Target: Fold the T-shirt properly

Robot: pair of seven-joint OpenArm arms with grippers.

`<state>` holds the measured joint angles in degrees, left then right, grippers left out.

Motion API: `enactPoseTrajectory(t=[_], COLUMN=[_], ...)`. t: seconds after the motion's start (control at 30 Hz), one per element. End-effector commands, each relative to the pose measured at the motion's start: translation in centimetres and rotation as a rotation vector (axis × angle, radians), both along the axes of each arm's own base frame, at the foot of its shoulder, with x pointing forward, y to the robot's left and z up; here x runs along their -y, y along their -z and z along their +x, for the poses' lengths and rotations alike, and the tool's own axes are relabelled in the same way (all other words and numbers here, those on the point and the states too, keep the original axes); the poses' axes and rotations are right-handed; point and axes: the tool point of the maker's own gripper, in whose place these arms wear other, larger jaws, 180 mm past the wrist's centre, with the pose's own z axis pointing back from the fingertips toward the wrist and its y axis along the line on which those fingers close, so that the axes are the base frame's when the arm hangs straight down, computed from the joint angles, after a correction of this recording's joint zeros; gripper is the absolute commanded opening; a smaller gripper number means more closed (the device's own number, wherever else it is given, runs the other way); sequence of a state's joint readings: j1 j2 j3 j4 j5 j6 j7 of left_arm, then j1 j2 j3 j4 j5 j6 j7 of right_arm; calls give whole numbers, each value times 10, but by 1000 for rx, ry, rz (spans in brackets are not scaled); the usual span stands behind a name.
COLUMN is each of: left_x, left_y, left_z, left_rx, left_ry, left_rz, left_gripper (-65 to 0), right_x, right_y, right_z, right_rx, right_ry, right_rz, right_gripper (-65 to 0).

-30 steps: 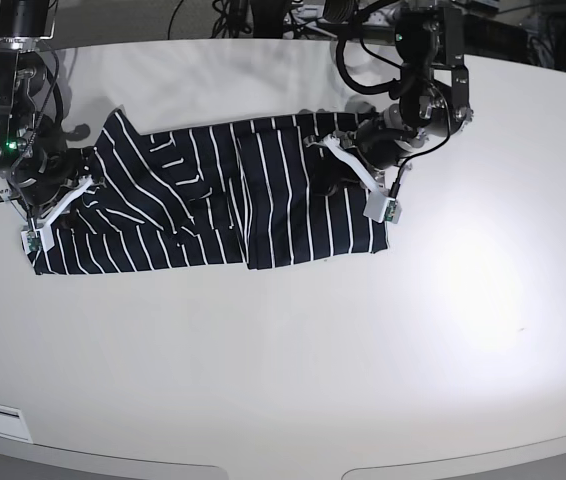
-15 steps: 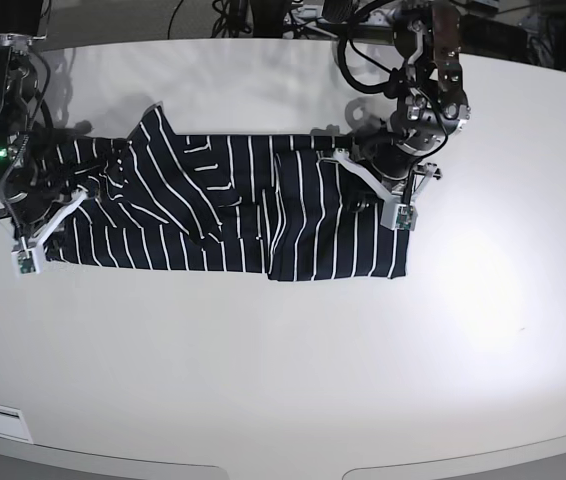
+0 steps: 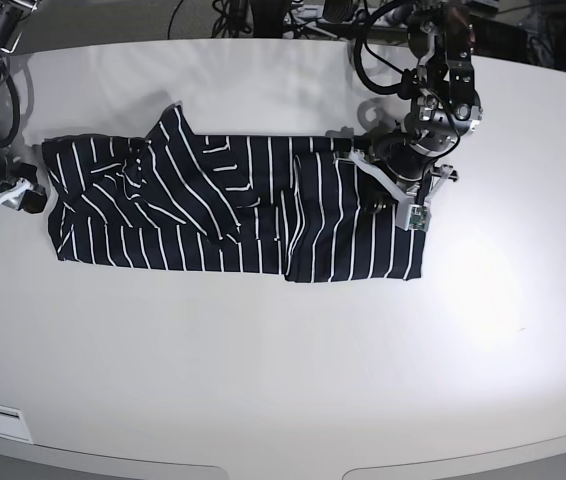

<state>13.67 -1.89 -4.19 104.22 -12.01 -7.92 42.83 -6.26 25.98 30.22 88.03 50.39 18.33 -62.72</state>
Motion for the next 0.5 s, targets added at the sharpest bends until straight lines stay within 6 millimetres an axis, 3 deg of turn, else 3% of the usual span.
enactPoseTrajectory(t=[0.0, 0.27, 0.47], left_x=[-15, -14, -14], left_y=[19, 19, 20], left_z=[-18, -18, -19], left_rx=[-112, -113, -119], left_ry=[-28, -28, -27], left_rz=[69, 59, 59], left_gripper=[-650, -650, -650], right_x=[3, -9, -23], right_y=[-13, 13, 15], right_z=[8, -5, -9], right_rx=[41, -14, -1], right_ry=[-13, -17, -56], right_rz=[21, 184, 296], right_gripper=[-374, -373, -373])
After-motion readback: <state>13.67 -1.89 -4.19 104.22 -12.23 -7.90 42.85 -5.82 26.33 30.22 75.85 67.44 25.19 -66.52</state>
